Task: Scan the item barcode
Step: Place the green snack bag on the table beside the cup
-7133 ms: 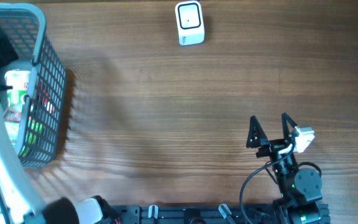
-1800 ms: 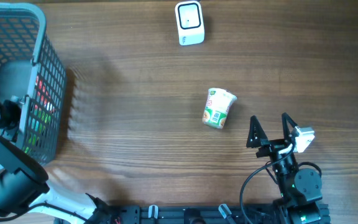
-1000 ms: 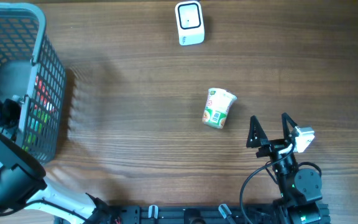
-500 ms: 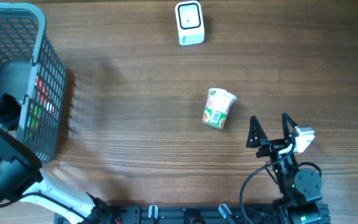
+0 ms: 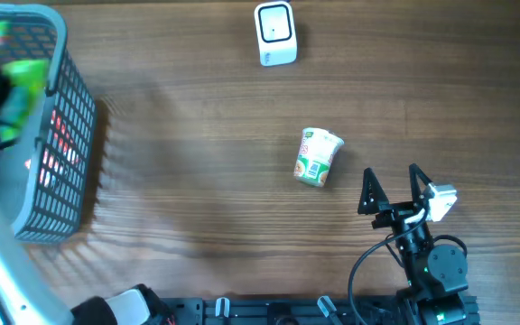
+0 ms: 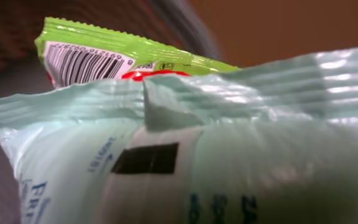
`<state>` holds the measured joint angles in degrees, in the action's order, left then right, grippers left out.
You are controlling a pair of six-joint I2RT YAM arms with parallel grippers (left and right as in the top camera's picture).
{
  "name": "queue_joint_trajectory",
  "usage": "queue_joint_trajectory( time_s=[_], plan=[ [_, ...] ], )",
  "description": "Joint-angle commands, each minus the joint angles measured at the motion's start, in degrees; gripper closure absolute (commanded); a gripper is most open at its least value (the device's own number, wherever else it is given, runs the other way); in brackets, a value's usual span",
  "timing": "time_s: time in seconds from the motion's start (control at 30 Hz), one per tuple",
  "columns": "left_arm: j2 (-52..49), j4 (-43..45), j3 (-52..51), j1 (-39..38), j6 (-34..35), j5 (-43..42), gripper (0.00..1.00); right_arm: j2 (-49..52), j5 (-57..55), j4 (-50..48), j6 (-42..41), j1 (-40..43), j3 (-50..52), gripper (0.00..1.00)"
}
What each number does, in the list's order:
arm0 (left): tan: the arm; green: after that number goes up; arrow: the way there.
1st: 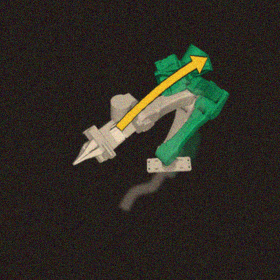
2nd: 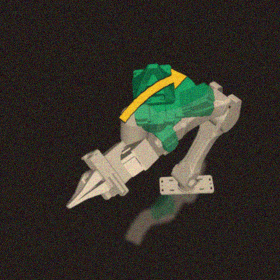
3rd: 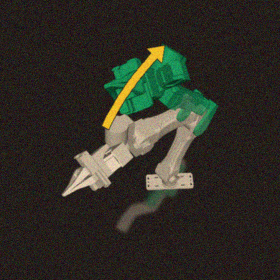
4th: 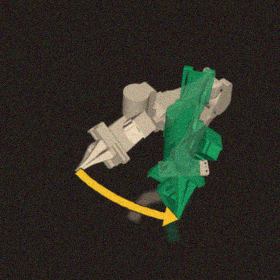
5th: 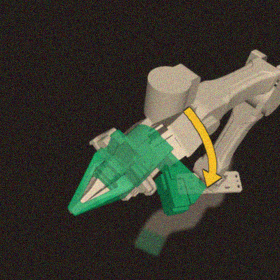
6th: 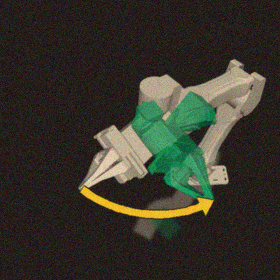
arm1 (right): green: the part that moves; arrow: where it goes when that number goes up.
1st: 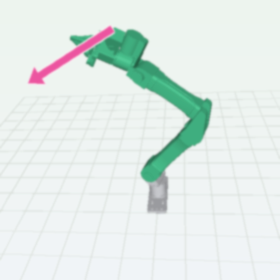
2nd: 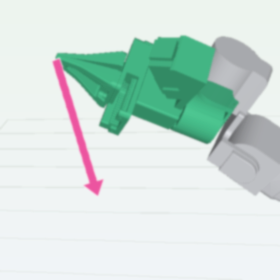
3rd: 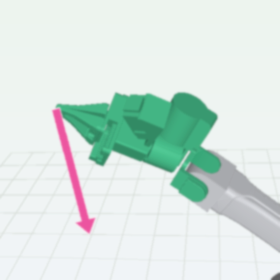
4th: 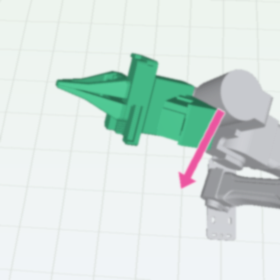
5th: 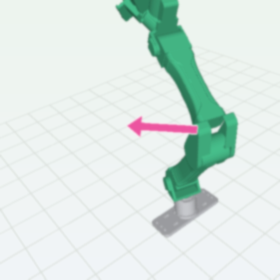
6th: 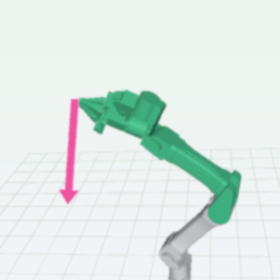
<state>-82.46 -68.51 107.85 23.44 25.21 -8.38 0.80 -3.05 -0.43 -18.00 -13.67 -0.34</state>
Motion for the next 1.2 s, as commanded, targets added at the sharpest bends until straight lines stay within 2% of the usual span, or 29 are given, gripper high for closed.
queue_joint_trajectory(
  time_s=[0.0,0.07,0.17,0.27,0.4,0.5,0.53,0.57,0.6,0.8,0.9,0.97,1.03,1.1,1.17],
  plan=[
    [1.33,-2.56,-0.17,-16.61,0.57,4.11,0.94,-0.15,-0.17,-0.28,-0.59,0.24,0.04,0.00],
    [-1.05,-4.55,-1.73,-27.10,0.63,8.41,0.95,-0.15,-0.17,-0.28,-0.59,0.24,0.04,0.00],
    [-6.12,-5.53,-5.90,-37.99,0.83,11.32,0.96,-0.15,-0.17,-0.28,-0.61,0.24,0.04,0.00],
    [-12.44,-4.66,-12.48,-45.27,2.36,11.28,0.96,-0.15,-0.17,-0.28,-0.61,0.24,0.04,0.00],
    [-20.68,5.51,-22.51,-53.72,5.31,10.82,0.96,-0.15,-0.17,-0.28,-0.59,0.24,0.04,0.00],
    [-26.08,12.04,-25.29,-57.57,5.73,10.86,0.95,-0.15,-0.20,-0.28,-0.59,0.24,0.04,0.01],
    [-27.34,13.14,-25.29,-58.07,5.73,10.86,0.87,-0.15,-0.17,-0.28,-0.59,0.24,0.04,0.00],
    [-27.93,13.99,-25.29,-58.23,5.73,10.84,0.24,-0.15,-0.17,-0.28,-0.59,0.24,0.04,0.00],
    [-27.93,14.53,-25.22,-58.03,5.70,10.84,0.00,-0.15,-0.20,-0.28,-0.61,0.24,0.04,0.00],
    [-24.94,9.11,-17.59,-54.97,5.07,10.84,0.00,-0.15,-0.17,-0.28,-0.59,0.24,0.04,0.00],
    [-22.21,6.64,-13.92,-54.53,1.62,11.23,0.00,-0.15,-0.20,-0.28,-0.57,0.24,0.04,0.00],
    [-19.67,2.62,-7.91,-52.41,-0.63,13.14,0.00,-0.15,-0.17,-0.28,-0.59,0.24,0.04,0.00],
    [-16.50,-4.04,4.04,-45.97,-1.29,20.09,0.00,-0.15,-0.17,-0.28,-0.59,0.24,0.04,0.00],
    [-14.62,-5.31,11.98,-37.97,-2.54,22.05,0.00,-0.15,-0.17,-0.28,-0.59,0.24,0.04,0.00],
    [-13.20,-4.76,17.31,-22.97,-2.27,22.14,0.00,-0.15,-0.17,-0.28,-0.59,0.24,0.04,0.00]
  ],
)
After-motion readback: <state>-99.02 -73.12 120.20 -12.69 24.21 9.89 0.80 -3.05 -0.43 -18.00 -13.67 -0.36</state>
